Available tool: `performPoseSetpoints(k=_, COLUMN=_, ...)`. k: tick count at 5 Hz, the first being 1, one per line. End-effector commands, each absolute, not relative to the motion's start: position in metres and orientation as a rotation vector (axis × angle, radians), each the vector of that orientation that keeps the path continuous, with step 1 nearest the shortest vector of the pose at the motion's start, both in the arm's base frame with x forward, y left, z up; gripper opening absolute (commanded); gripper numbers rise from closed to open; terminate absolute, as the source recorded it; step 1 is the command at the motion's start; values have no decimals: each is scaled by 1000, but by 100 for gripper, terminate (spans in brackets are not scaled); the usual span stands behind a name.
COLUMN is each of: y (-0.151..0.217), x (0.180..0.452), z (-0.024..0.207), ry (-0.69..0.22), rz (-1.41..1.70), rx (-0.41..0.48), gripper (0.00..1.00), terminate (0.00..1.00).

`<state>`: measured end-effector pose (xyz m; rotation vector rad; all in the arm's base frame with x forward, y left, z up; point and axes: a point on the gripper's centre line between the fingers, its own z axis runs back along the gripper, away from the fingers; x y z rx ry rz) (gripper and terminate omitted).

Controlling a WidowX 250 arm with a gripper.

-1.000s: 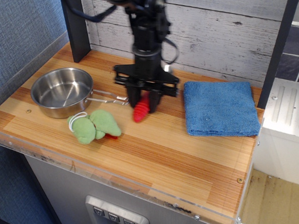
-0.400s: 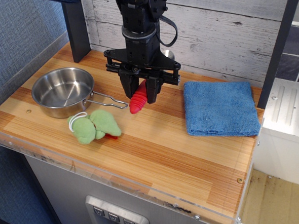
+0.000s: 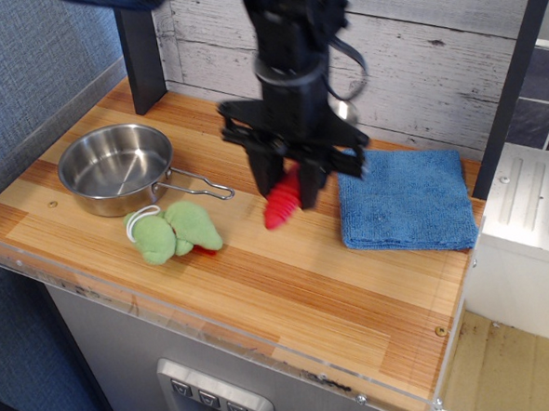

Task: PICK UP THE SPOON AND PUT ON THE BLUE TOWEL

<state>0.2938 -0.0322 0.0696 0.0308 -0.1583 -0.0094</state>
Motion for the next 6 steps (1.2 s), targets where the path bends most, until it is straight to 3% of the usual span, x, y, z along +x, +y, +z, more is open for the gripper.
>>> performPoseSetpoints(k=1, y=-61, x=290, z=61, ry=-184, rz=-49, rx=51, gripper=0, terminate=0)
performPoseSetpoints(k=4, y=-90, x=286, z=14, ry=-126, rz=-94, rx=102, gripper=0, terminate=0)
performPoseSetpoints(k=5, y=-92, x=286, z=14, ry=-112, rz=-58, rx=94, gripper=100, terminate=0)
performPoseSetpoints(k=6, y=-88, x=287, z=18, ry=-118, rz=-30, rx=79, gripper=100, terminate=0)
